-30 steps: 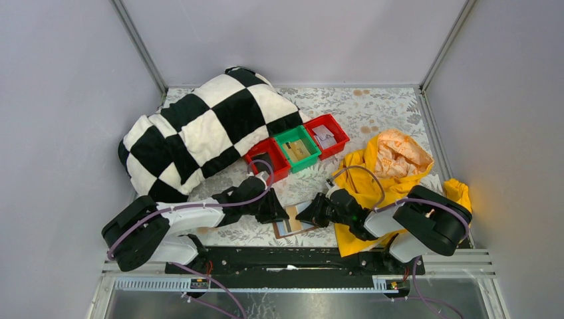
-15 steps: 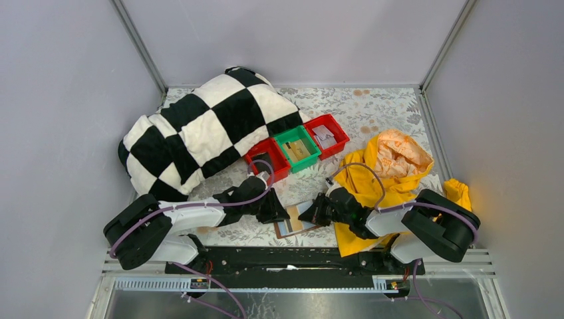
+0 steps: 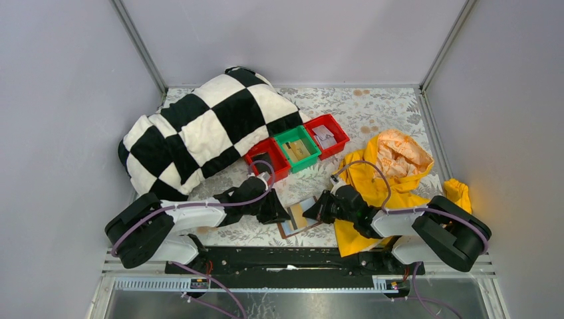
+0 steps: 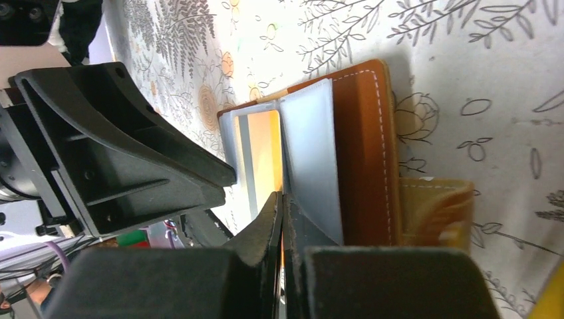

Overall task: Take the credit cards out of the card holder
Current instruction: Remove the credit card from the card holder.

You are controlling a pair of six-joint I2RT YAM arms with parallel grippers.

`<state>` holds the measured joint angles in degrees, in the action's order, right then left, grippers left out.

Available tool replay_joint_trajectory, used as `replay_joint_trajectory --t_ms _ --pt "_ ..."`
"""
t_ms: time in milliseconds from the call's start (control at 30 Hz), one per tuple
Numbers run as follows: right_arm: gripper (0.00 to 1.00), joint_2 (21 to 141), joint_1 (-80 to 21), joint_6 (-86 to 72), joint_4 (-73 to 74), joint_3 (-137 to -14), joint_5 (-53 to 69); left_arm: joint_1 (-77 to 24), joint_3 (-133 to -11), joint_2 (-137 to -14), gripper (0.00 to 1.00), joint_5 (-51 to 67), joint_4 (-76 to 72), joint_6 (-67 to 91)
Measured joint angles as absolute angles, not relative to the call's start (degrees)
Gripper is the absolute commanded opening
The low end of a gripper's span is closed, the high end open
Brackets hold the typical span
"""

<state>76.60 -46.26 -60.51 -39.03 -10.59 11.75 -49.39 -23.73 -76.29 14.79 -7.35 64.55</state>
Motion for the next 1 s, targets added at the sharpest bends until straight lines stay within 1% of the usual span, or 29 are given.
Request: replay_joint_trajectory --t_ms 467,1000 --pt "0.0 76.2 -45.1 -57.2 -36.6 -10.5 13.2 -49.4 -23.8 -77.0 0.36 15.4 -8.3 64.0" --pt "0.0 70.3 -41.5 -53.5 -31.6 -9.5 14.8 -49.0 -25.6 -76.7 0.37 15.4 -4.1 60.6"
